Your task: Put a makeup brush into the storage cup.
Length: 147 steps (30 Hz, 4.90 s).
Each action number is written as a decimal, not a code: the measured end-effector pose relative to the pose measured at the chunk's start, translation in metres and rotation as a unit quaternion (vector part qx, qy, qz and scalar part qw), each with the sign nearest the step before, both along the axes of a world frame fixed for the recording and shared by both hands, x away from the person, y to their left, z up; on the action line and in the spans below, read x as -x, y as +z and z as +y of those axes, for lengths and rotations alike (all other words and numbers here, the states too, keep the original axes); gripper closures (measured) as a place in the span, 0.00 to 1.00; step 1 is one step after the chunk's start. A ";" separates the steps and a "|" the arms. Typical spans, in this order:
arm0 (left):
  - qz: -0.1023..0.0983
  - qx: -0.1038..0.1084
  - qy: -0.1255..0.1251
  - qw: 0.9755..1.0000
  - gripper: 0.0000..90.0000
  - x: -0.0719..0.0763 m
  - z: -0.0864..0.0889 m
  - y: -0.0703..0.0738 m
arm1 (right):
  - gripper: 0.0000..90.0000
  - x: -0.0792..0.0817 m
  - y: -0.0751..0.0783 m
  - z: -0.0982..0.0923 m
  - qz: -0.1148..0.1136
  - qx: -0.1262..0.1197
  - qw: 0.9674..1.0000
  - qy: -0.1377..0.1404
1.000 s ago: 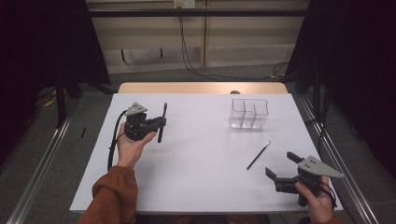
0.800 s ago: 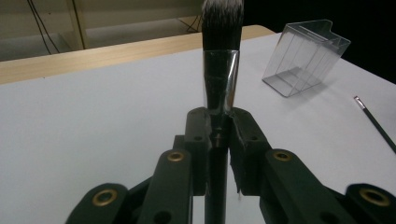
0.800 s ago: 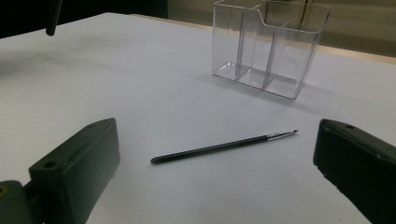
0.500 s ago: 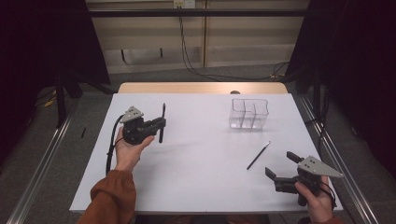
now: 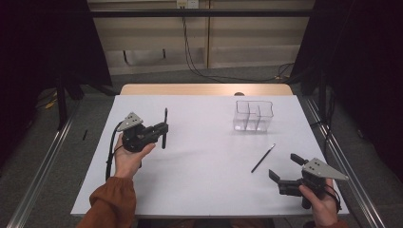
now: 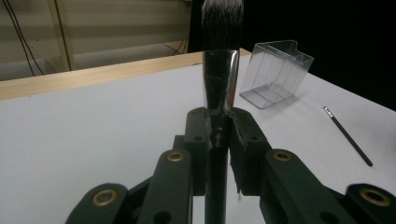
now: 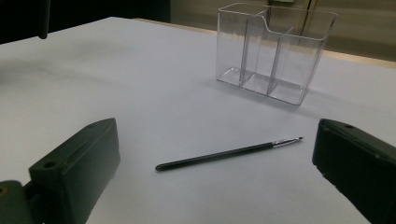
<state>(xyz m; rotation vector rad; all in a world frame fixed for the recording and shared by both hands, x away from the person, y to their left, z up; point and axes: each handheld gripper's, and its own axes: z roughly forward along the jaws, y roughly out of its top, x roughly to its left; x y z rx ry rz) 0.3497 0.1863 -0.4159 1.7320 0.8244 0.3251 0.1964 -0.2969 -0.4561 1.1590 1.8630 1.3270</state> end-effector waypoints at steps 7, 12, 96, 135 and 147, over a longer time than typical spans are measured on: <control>-0.002 0.011 -0.017 1.000 0.87 0.006 -0.009 -0.002 | 0.01 -0.002 0.003 0.012 -0.002 -0.001 1.000 0.022; -0.005 0.019 -0.027 0.999 0.87 0.010 -0.017 -0.001 | 0.01 -0.005 0.005 0.022 0.000 -0.011 0.999 0.043; -0.032 0.057 -0.130 0.989 0.87 0.032 -0.100 0.016 | 0.53 -0.094 0.021 0.166 0.004 -0.076 0.972 0.222; -0.025 0.048 -0.138 0.989 0.87 0.031 -0.101 0.011 | 0.86 -0.102 0.021 0.157 0.032 -0.120 0.966 0.228; -0.027 0.045 -0.138 0.989 0.87 0.031 -0.100 0.011 | 0.89 -0.102 0.022 0.155 0.029 -0.108 0.969 0.222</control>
